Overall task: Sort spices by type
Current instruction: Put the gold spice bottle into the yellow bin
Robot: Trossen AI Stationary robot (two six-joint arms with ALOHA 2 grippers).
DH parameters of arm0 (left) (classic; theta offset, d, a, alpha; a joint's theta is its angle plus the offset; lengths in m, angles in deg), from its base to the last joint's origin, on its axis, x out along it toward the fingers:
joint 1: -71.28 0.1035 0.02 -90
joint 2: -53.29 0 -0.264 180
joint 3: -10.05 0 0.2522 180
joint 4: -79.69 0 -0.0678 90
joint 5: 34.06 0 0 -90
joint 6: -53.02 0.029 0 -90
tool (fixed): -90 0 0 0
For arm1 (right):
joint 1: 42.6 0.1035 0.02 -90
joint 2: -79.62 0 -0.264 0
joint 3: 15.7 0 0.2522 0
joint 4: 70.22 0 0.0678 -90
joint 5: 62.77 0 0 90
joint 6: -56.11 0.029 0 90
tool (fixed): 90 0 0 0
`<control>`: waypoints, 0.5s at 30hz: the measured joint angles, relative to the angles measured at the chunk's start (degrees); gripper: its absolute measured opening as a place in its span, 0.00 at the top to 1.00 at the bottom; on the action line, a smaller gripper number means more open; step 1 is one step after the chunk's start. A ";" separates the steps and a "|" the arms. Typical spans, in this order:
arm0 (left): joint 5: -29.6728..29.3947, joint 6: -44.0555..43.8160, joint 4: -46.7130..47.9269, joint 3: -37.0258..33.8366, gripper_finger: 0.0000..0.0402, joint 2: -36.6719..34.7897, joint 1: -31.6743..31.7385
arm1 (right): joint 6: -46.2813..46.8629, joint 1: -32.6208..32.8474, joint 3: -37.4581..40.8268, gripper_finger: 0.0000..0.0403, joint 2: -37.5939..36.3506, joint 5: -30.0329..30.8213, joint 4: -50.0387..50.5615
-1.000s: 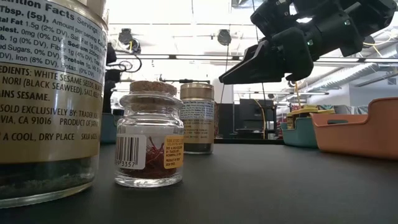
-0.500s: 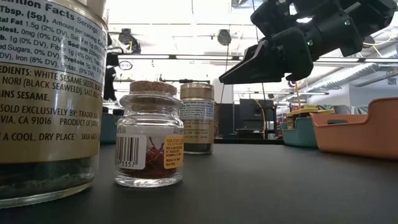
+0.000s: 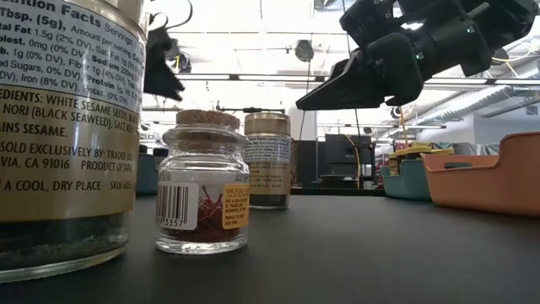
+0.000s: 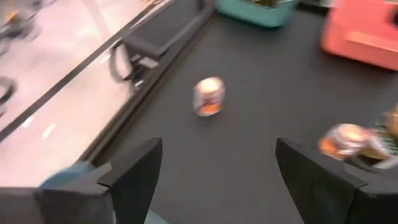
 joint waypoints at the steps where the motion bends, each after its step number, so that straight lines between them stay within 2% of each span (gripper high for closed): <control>1: -0.40 -0.01 -0.85 0.00 0.22 -0.01 -2.73 | 0.00 0.00 0.02 0.35 0.00 0.00 0.00; 9: -7.65 -1.47 -8.66 0.00 0.22 0.34 -25.77 | -0.01 0.12 0.02 0.35 0.00 0.00 -3.14; 15: -10.49 -4.95 -15.66 0.09 0.22 5.00 -38.77 | 0.81 0.17 -0.02 0.35 0.00 -0.02 -4.28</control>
